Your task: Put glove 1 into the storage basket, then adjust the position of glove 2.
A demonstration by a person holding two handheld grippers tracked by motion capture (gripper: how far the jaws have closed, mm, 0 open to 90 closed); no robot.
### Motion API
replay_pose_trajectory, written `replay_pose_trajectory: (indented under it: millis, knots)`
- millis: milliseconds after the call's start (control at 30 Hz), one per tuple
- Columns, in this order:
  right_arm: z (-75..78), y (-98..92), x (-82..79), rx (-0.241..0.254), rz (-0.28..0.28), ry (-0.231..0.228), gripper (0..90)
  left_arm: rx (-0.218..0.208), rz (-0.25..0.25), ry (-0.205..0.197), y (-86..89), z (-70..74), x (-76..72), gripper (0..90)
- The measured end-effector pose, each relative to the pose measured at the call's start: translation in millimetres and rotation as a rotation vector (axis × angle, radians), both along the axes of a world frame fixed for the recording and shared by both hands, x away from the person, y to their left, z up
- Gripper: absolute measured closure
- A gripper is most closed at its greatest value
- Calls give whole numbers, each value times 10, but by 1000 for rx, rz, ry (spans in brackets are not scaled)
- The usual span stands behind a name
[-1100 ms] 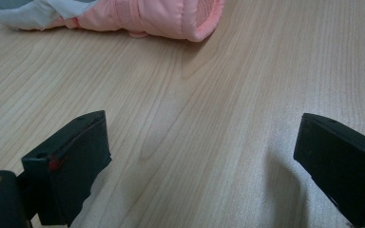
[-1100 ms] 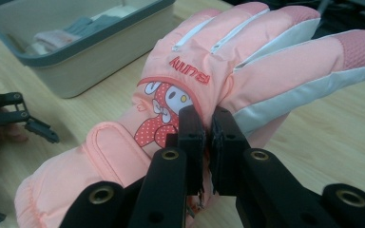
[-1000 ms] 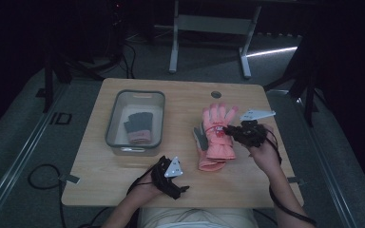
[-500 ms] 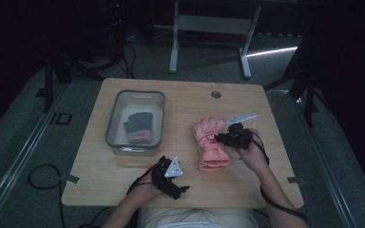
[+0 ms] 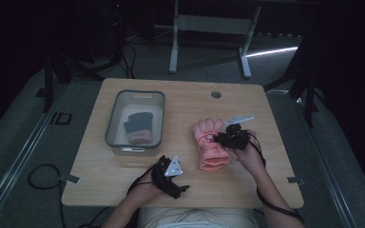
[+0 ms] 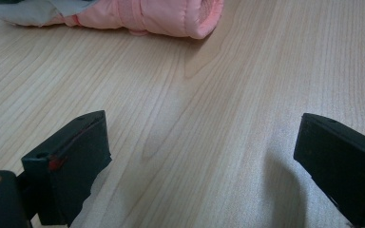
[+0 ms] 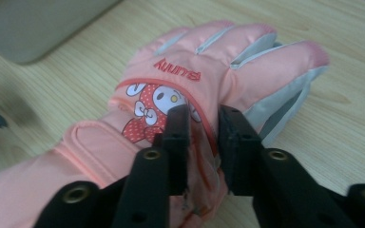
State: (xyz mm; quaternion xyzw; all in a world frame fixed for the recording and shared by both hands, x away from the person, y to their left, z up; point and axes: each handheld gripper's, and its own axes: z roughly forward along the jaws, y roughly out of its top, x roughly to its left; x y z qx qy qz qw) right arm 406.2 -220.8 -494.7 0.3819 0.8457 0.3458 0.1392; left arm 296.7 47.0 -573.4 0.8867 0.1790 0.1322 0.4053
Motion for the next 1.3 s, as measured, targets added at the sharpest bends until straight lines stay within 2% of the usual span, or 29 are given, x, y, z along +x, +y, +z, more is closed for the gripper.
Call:
replay_pose_trajectory:
  millis: [67,233,267,300,467,567,633,700,800,867,933,967,1000,1067,1133,1167,1200,1300]
  knots:
    - [52,-30,-14,21,-6,-2,678,3,-2,0,0,-1,-1,42]
    - [127,-60,-62,38,-10,-15,570,4,-5,4,0,6,-1,42]
    - [168,-88,-91,48,-10,-28,471,-4,-2,12,-2,10,-1,42]
    - [178,-102,-100,58,-8,-36,420,-11,1,18,-1,16,3,42]
    - [222,-185,-135,120,5,-32,261,-15,11,13,6,43,8,42]
    - [239,-220,-142,137,12,-29,201,-13,25,4,-7,79,6,43]
    - [247,-230,-149,140,18,-31,190,-12,32,9,-13,101,10,43]
    - [263,-242,-164,105,27,-55,179,-21,46,18,-11,133,20,46]
    - [292,-266,-176,98,41,-72,149,-75,63,27,-4,221,38,49]
    - [334,-282,-196,78,51,-110,140,-116,74,39,-10,324,54,54]
    - [369,-289,-215,59,54,-164,129,-133,66,44,-32,408,58,60]
    - [389,-292,-225,66,62,-187,127,-135,63,44,-52,450,59,61]
    - [389,-292,-225,66,62,-187,127,-135,63,44,-52,450,59,61]
    - [425,-298,-233,86,65,-196,127,-111,64,35,-127,583,72,61]
    - [435,-295,-238,95,69,-194,130,-99,71,28,-153,625,83,61]
    - [459,-286,-257,139,85,-172,136,-80,75,34,-199,695,111,61]
    - [464,-283,-263,150,87,-169,135,-73,85,37,-223,729,134,61]
    - [477,-238,-284,165,82,-162,108,-84,91,45,-276,820,228,69]
